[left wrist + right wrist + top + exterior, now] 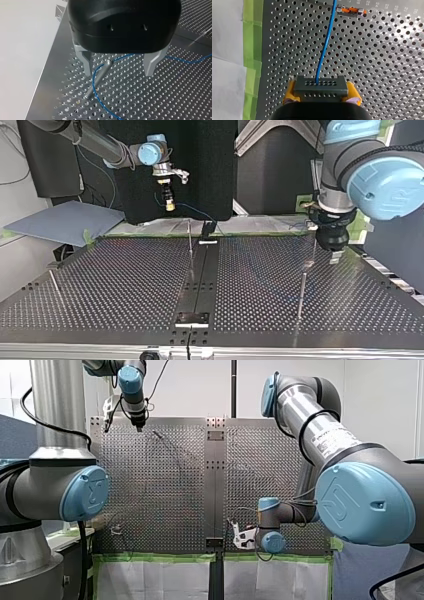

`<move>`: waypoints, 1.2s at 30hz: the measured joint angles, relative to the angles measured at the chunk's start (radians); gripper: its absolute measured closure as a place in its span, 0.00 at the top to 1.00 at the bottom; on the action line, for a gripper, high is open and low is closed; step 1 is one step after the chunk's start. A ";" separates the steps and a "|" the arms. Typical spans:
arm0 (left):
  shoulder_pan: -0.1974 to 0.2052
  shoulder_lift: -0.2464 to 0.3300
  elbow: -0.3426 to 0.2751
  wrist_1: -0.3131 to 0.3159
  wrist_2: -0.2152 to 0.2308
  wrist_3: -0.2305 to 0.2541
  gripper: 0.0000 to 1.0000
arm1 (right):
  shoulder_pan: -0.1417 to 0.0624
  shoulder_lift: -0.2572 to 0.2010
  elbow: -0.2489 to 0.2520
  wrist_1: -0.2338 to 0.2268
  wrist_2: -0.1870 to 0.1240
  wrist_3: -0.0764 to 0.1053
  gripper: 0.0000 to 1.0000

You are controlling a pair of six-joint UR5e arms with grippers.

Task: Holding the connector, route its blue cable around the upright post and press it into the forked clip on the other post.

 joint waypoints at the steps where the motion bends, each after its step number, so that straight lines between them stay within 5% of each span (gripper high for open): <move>1: 0.000 0.001 0.000 0.000 0.000 0.000 1.00 | 0.000 0.000 0.000 0.000 0.000 0.000 0.00; 12: -0.005 0.011 0.000 0.012 0.007 0.015 1.00 | 0.000 0.000 -0.002 0.004 0.000 -0.002 0.00; 26: -0.074 0.007 -0.012 0.108 0.081 0.133 1.00 | 0.003 0.000 -0.003 0.012 0.000 -0.002 0.00; 36: -0.156 -0.067 -0.011 0.192 0.015 0.166 1.00 | 0.010 0.000 -0.003 0.007 0.000 -0.002 0.00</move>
